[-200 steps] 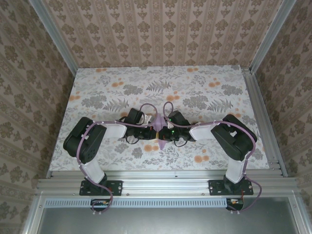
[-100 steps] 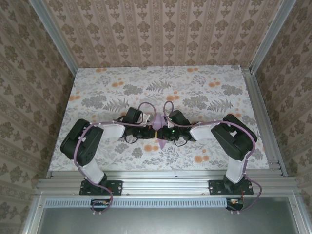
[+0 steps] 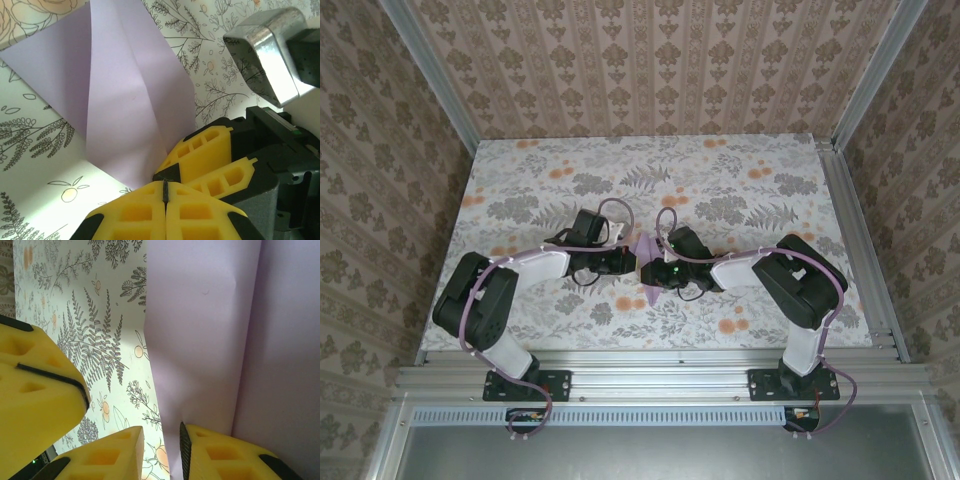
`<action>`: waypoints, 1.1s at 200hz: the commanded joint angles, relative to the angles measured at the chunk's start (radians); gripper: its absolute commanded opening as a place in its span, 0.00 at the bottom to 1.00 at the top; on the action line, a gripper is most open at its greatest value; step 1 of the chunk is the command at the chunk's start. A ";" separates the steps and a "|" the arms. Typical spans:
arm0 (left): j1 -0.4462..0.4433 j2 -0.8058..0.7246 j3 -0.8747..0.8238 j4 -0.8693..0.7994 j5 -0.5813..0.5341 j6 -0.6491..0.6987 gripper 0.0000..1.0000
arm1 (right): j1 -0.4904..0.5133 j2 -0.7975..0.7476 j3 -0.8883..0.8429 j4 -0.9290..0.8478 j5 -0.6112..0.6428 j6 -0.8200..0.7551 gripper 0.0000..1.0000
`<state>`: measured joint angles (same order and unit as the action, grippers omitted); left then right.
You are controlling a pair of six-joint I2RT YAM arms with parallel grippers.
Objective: Fold a paper plane with a square sheet of paper (pick it up from the middle)
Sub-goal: Third fold the triangle at the center of the table.
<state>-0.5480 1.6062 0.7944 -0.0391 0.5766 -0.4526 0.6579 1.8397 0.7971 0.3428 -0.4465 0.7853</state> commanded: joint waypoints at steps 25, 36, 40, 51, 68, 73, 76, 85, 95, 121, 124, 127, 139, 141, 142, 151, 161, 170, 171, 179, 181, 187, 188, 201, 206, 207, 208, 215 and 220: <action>0.007 0.038 0.026 -0.009 0.025 0.007 0.02 | -0.011 0.036 -0.042 -0.056 0.035 0.001 0.22; 0.006 0.038 0.022 -0.003 0.025 0.005 0.02 | -0.013 0.032 -0.044 -0.056 0.036 0.005 0.21; 0.005 0.039 0.020 -0.001 0.025 0.005 0.02 | -0.014 0.032 -0.045 -0.055 0.036 0.006 0.20; 0.004 0.040 0.019 0.000 0.028 0.005 0.02 | -0.014 0.028 -0.047 -0.052 0.039 0.012 0.19; -0.001 0.048 0.020 0.004 0.032 0.006 0.02 | -0.014 0.023 -0.049 -0.050 0.043 0.022 0.16; -0.003 0.051 0.019 0.006 0.034 0.006 0.02 | -0.014 0.021 -0.049 -0.048 0.045 0.025 0.15; -0.003 0.054 0.020 0.008 0.035 0.006 0.02 | -0.014 0.021 -0.049 -0.047 0.044 0.026 0.15; -0.006 0.063 0.020 0.013 0.039 0.005 0.02 | -0.014 0.021 -0.050 -0.041 0.045 0.030 0.13; -0.008 0.073 0.022 0.020 0.042 0.005 0.02 | -0.014 0.022 -0.050 -0.037 0.044 0.036 0.12; -0.018 0.098 0.031 0.029 0.048 0.005 0.02 | -0.014 0.021 -0.052 -0.025 0.042 0.046 0.10; -0.020 0.102 0.031 0.029 0.049 0.005 0.02 | -0.014 0.021 -0.052 -0.024 0.044 0.046 0.10; -0.020 0.105 0.033 0.030 0.049 0.004 0.01 | -0.014 0.022 -0.050 -0.025 0.044 0.047 0.10; -0.023 0.116 0.037 0.033 0.051 0.004 0.01 | -0.014 0.023 -0.050 -0.022 0.042 0.049 0.09; -0.024 0.118 0.038 0.033 0.051 0.005 0.01 | -0.014 0.023 -0.050 -0.021 0.040 0.050 0.09; -0.024 0.119 0.038 0.033 0.051 0.005 0.01 | -0.013 0.024 -0.050 -0.020 0.040 0.050 0.09; -0.026 0.125 0.040 0.035 0.051 0.004 0.00 | -0.014 0.025 -0.051 -0.018 0.037 0.051 0.09; -0.026 0.132 0.045 0.036 0.051 0.005 0.00 | -0.014 0.026 -0.051 -0.016 0.036 0.052 0.09; -0.027 0.139 0.049 0.033 0.049 0.007 0.00 | -0.015 0.025 -0.051 -0.014 0.034 0.051 0.08; -0.026 0.140 0.049 0.033 0.049 0.007 0.00 | -0.015 0.025 -0.052 -0.014 0.033 0.052 0.08; -0.027 0.145 0.051 0.033 0.049 0.011 0.00 | -0.015 0.025 -0.052 -0.013 0.031 0.052 0.08; -0.027 0.147 0.051 0.033 0.048 0.012 0.00 | -0.015 0.025 -0.052 -0.012 0.031 0.052 0.08; -0.027 0.152 0.052 0.033 0.048 0.012 0.00 | -0.015 0.025 -0.051 -0.011 0.028 0.051 0.09; -0.027 0.152 0.052 0.033 0.048 0.012 0.00 | -0.015 0.025 -0.050 -0.010 0.028 0.050 0.09; -0.027 0.162 0.057 0.032 0.045 0.015 0.00 | -0.015 0.027 -0.052 -0.008 0.024 0.050 0.08; -0.027 0.165 0.056 0.032 0.043 0.017 0.00 | -0.015 0.026 -0.052 -0.007 0.025 0.048 0.08; -0.027 0.166 0.056 0.031 0.043 0.018 0.00 | -0.015 0.027 -0.052 -0.007 0.024 0.048 0.08; -0.027 0.167 0.057 0.030 0.042 0.017 0.00 | -0.016 0.027 -0.052 -0.007 0.024 0.049 0.08; -0.027 0.170 0.058 0.031 0.040 0.019 0.00 | -0.015 0.027 -0.053 -0.004 0.022 0.050 0.08; -0.027 0.173 0.058 0.031 0.040 0.021 0.00 | -0.015 0.028 -0.053 -0.002 0.019 0.048 0.08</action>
<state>-0.5697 1.7557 0.8276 -0.0101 0.6064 -0.4526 0.6476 1.8397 0.7700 0.3676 -0.4301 0.8230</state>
